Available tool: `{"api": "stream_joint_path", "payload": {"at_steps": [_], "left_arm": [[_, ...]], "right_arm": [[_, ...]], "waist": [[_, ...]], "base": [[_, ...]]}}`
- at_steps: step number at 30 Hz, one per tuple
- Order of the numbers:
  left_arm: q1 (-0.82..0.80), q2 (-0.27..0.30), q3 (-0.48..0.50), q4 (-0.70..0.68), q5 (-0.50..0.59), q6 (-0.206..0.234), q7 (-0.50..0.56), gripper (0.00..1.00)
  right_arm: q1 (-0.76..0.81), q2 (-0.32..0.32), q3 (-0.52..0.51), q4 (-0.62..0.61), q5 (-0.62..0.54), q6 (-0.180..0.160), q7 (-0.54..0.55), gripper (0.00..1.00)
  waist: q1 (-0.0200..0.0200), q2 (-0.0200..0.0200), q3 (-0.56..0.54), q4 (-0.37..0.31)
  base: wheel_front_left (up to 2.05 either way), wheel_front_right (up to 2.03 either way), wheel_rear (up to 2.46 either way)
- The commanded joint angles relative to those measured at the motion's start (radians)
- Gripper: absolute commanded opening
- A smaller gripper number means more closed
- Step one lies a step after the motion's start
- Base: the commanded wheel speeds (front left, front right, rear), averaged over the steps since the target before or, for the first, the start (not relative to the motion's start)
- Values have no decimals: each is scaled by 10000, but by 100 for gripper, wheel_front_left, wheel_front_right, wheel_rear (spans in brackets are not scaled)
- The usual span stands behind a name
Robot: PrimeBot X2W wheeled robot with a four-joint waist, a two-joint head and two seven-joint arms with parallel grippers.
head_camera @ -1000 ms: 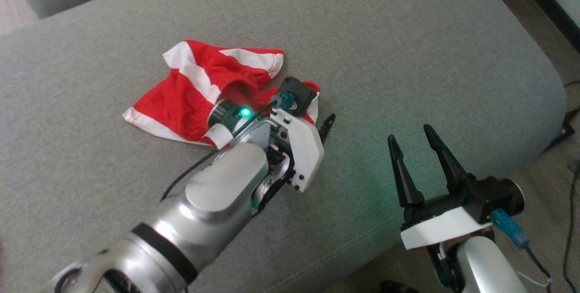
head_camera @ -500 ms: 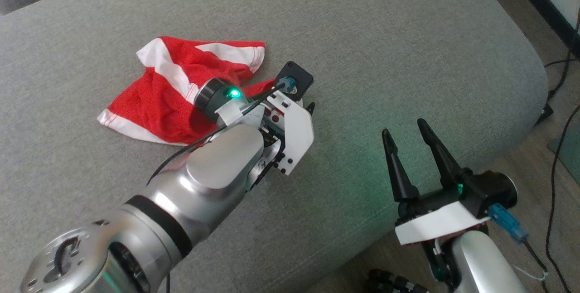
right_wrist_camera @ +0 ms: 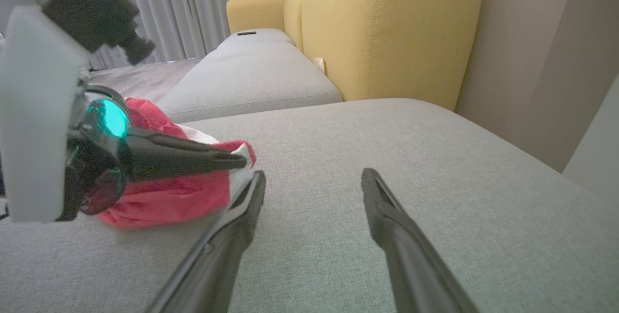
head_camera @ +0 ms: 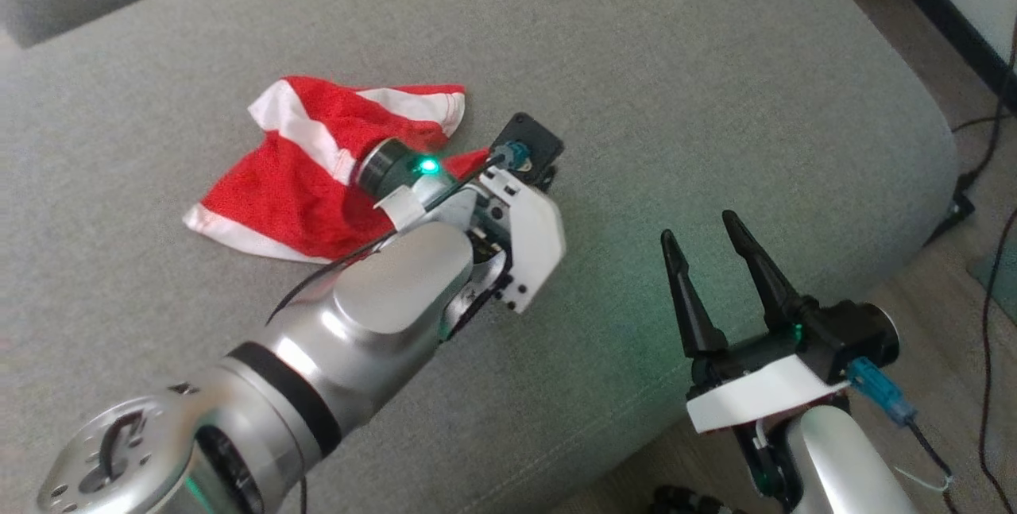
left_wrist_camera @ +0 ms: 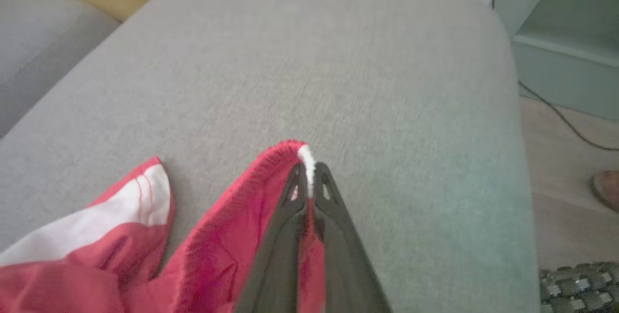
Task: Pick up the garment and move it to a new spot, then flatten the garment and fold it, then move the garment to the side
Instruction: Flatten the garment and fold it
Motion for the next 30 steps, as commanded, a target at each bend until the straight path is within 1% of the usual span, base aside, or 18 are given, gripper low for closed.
{"api": "stream_joint_path", "payload": {"at_steps": [1,4,5,6,9,12,13,15,18,21,22,24,25,27,30], "left_arm": [[-723,-1,190,-405,-107,-1,-202,0],[-931,-1,393,-1128,-614,-29,-834,0],[-1179,-1,600,-1710,-1032,-172,-1295,0],[-1355,-1,663,-1940,-1168,-246,-1484,0],[-1847,-1,1000,-2383,-1553,-401,-2073,0],[-2181,3,1484,-2525,-1868,-502,-2573,0],[-2205,66,1644,-2559,-1938,-515,-2713,0],[-1933,412,1830,-2652,-2076,-434,-2845,0],[-751,1028,1984,-3057,-2412,-178,-3056,0],[1027,1577,2235,-3653,-2887,101,-3341,0],[1676,1764,2378,-3798,-2999,269,-3419,0],[2890,2165,2576,-4018,-2946,560,-3506,0],[2890,2165,2576,-4018,-2946,560,-3506,0],[4069,2434,3102,-4233,-2859,783,-3530,0],[5516,2736,3887,-4467,-2344,840,-3536,0]], "right_arm": [[-173,-17,167,-259,-98,75,-109,100],[-85,-17,153,-219,-273,75,-109,100],[1,-17,98,-195,-391,75,-109,100],[51,-17,49,-191,-454,75,-109,100],[286,-74,-47,-145,-605,75,-109,100],[565,-187,-150,-140,-691,75,-109,100],[635,-208,-196,-169,-698,75,-109,100],[754,-241,-256,-229,-717,75,-109,100],[964,-264,-449,-359,-734,75,-109,100],[1176,-323,-476,-462,-683,75,-109,100],[1249,-350,-477,-485,-658,75,-109,100],[1373,-406,-482,-500,-629,75,-109,100],[1373,-406,-482,-500,-629,75,-109,100],[1473,-446,-533,-500,-597,75,-109,100],[1534,-555,-566,-477,-558,75,-109,100]], "waist": [[0,0,-200,72],[0,0,-607,205],[0,0,-916,328],[0,0,-1082,406],[0,0,-1646,670],[0,0,-2133,996],[0,0,-2248,1113],[0,0,-2424,1300],[0,0,-2528,1668],[0,0,-2451,2077],[0,0,-2410,2210],[0,0,-2321,2417],[0,0,-2321,2417],[0,0,-2246,2631],[0,0,-2142,2939]], "base": [[0,0,0],[0,0,0],[0,0,0],[0,0,0],[0,0,0],[0,0,0],[0,0,0],[0,0,0],[0,0,0],[0,0,0],[0,0,0],[0,0,0],[0,0,0],[0,0,0],[0,0,0]]}}
